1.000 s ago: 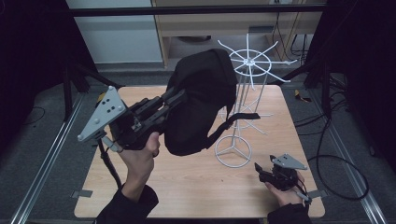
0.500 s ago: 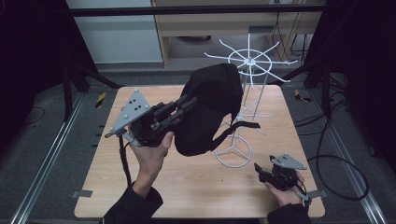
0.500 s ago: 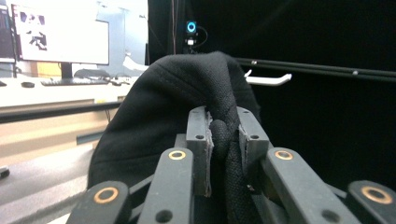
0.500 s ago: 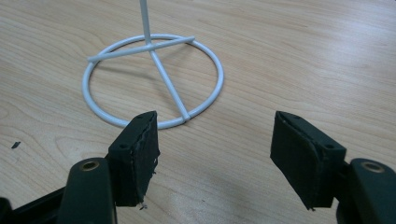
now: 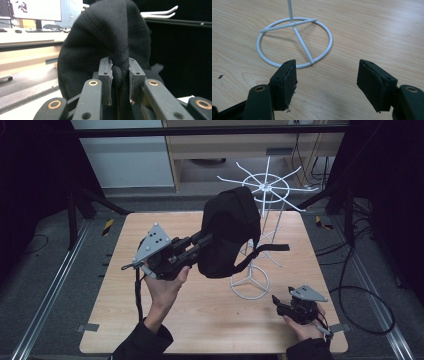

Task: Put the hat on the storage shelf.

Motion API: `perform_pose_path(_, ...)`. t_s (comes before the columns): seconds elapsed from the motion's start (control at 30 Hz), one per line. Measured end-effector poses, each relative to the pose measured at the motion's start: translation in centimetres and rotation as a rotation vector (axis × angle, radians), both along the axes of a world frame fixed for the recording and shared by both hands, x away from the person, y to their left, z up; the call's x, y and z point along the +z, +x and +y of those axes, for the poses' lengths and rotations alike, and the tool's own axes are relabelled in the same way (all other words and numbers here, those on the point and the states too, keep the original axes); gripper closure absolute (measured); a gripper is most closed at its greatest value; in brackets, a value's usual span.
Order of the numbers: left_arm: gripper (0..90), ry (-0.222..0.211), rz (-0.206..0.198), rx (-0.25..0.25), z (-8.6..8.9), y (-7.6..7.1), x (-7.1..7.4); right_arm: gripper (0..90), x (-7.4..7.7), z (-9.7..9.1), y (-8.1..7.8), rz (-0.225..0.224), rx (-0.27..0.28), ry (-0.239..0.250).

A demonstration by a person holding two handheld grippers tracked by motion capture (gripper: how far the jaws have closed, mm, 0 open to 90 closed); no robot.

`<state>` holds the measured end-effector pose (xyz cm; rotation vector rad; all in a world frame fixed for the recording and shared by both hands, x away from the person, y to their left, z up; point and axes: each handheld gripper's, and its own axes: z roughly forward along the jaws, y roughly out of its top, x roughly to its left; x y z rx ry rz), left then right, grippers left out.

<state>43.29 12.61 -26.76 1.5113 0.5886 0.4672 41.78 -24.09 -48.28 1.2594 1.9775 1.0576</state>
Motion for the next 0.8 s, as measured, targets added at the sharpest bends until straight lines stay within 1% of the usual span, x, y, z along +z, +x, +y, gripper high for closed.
perform_pose_path(0.17,73.5,0.023,0.014,0.003,-0.4,0.4,-0.6,32.2,0.0,0.0,0.0,0.002,0.001,0.002)
perform_pose_path(0.27,70.0,0.031,0.02,0.0,-0.5,0.5,-0.9,32.1,0.0,0.0,0.0,0.004,0.0,0.003)
perform_pose_path(0.4,64.0,0.029,0.024,-0.006,0.0,0.4,-1.2,31.9,0.0,0.0,0.0,0.004,0.002,0.0)
perform_pose_path(0.5,55.9,0.028,0.016,-0.004,0.5,0.0,-1.3,31.8,0.0,0.0,0.0,0.004,0.001,-0.002)
perform_pose_path(0.57,49.2,0.022,0.02,-0.007,1.0,-0.2,-1.5,31.7,0.0,0.0,0.0,0.006,0.0,0.0)
perform_pose_path(0.63,44.9,0.015,0.024,-0.012,1.5,-0.6,-1.6,31.7,0.0,0.0,0.0,0.007,0.0,0.002)
perform_pose_path(0.67,43.3,0.017,0.018,-0.007,1.8,-0.8,-1.6,31.6,0.0,0.0,0.0,0.007,0.0,0.002)
perform_pose_path(0.7,41.7,0.021,0.008,0.009,2.4,-1.3,-1.8,31.6,0.0,0.0,0.0,0.006,0.0,0.001)
perform_pose_path(0.73,37.8,0.021,0.008,0.009,2.4,-1.3,-1.8,31.6,0.0,0.0,0.0,0.006,0.0,0.001)
perform_pose_path(0.77,37.8,0.022,0.006,0.017,2.7,-1.5,-1.9,31.5,0.0,0.0,0.0,0.005,-0.001,0.0)
perform_pose_path(0.8,35.8,0.028,0.005,0.028,3.1,-1.7,-2.0,31.5,-0.1,0.0,0.0,0.001,0.0,-0.004)
